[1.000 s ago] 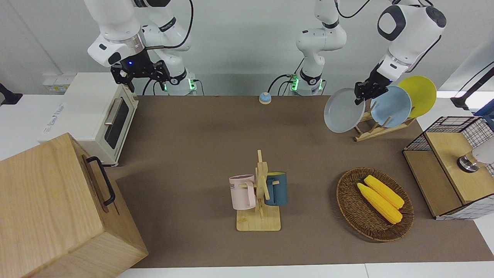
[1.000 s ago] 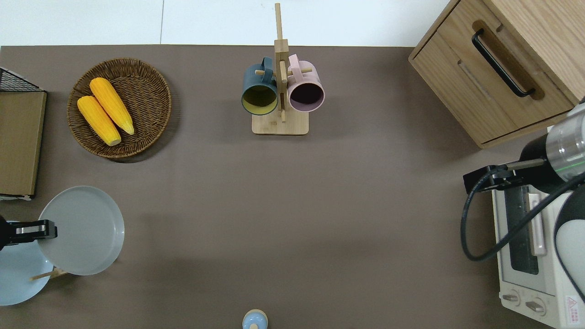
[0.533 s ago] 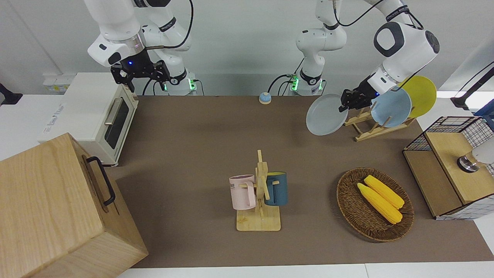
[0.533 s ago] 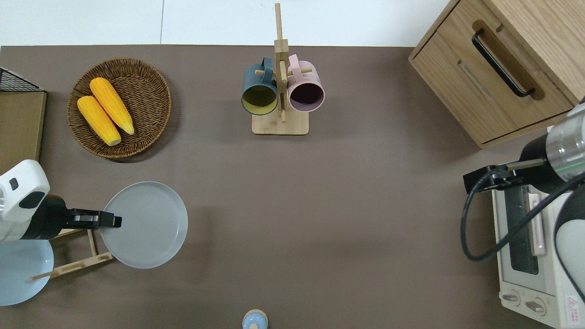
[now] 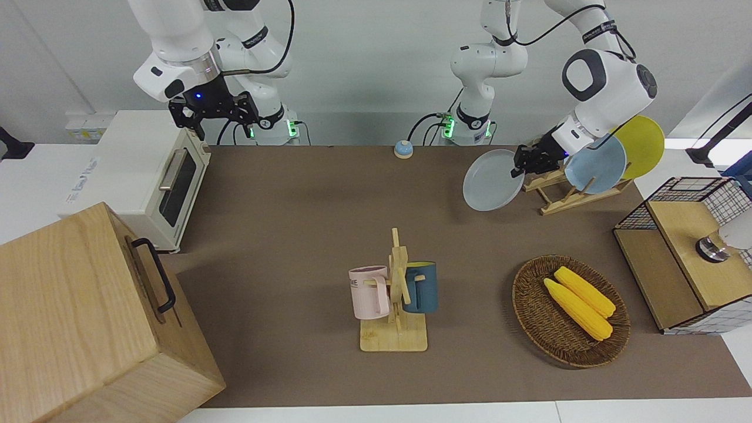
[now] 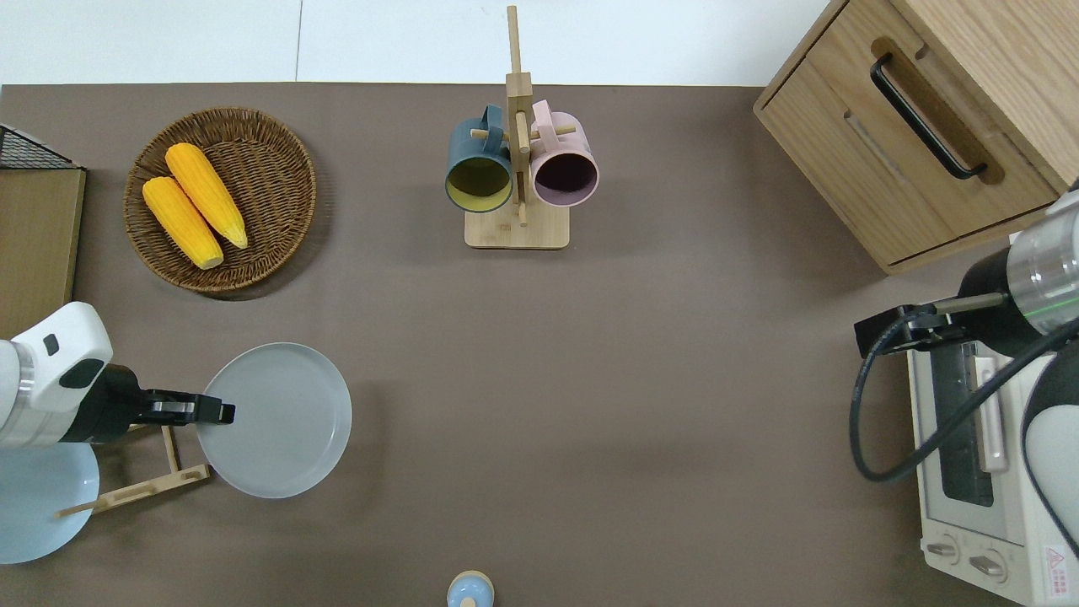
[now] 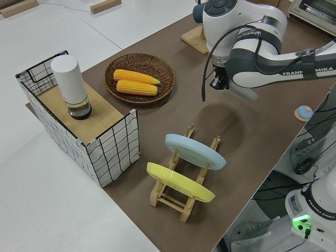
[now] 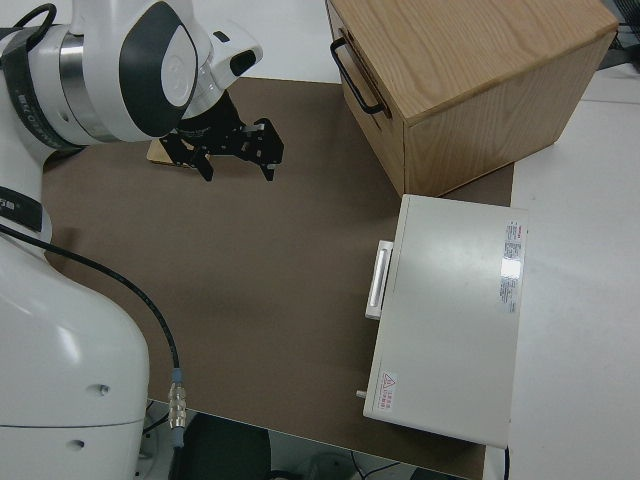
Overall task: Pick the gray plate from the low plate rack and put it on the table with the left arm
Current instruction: 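Carry the plate farther from the rack and lower it flat onto the table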
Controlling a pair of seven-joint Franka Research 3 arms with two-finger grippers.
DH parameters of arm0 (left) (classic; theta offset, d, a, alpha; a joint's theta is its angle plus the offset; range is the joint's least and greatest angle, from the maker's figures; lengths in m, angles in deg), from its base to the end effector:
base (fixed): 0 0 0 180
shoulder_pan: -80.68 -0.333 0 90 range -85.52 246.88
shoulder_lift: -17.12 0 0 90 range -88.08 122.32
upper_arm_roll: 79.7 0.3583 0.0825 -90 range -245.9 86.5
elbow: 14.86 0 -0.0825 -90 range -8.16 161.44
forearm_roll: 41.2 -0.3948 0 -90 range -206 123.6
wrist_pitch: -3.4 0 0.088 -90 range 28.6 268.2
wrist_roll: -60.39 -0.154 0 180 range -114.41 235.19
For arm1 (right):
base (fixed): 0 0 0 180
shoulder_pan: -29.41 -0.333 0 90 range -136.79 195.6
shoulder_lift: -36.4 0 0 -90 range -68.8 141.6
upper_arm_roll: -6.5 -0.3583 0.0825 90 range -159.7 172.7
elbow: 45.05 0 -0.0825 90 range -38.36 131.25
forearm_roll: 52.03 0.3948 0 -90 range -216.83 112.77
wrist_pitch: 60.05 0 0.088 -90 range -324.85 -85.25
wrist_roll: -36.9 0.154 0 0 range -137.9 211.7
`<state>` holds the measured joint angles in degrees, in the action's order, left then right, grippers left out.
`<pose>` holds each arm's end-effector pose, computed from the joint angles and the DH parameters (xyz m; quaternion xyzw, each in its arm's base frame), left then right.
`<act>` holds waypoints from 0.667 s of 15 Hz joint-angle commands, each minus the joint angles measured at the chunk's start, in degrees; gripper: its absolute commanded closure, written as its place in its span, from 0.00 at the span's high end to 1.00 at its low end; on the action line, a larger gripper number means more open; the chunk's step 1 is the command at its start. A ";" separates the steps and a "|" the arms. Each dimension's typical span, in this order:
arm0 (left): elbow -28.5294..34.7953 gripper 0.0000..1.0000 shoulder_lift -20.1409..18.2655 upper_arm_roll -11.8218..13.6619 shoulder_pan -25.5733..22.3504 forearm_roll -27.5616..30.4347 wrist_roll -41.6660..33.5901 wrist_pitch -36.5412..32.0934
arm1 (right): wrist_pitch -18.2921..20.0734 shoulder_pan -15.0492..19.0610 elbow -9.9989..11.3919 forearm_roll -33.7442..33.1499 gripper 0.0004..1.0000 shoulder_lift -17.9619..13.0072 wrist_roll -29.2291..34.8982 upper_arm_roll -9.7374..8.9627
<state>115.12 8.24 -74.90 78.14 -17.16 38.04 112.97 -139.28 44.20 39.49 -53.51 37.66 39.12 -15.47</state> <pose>0.4696 0.0135 0.4069 0.9751 -0.0397 -0.0461 0.2134 0.5439 0.0616 0.6384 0.9975 0.0417 -0.0556 0.0133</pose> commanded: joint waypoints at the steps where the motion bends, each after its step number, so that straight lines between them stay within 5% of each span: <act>1: 3.96 0.10 -0.53 0.47 0.43 2.06 -1.56 4.07 | 0.65 1.38 -0.43 -0.37 0.98 -0.12 0.68 -1.23; 7: 4.58 0.12 2.02 0.47 0.52 3.81 -2.96 5.57 | 0.65 1.38 -0.34 -0.37 0.98 -0.12 0.68 -1.23; 10: 4.58 0.29 2.20 0.39 0.60 3.82 -3.14 5.75 | 0.65 1.38 -0.43 -0.37 0.98 -0.12 0.68 -1.23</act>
<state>119.02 10.40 -74.90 78.14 -14.72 36.19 117.34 -139.28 44.20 39.49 -53.51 37.66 39.12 -15.47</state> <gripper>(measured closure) 0.846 0.013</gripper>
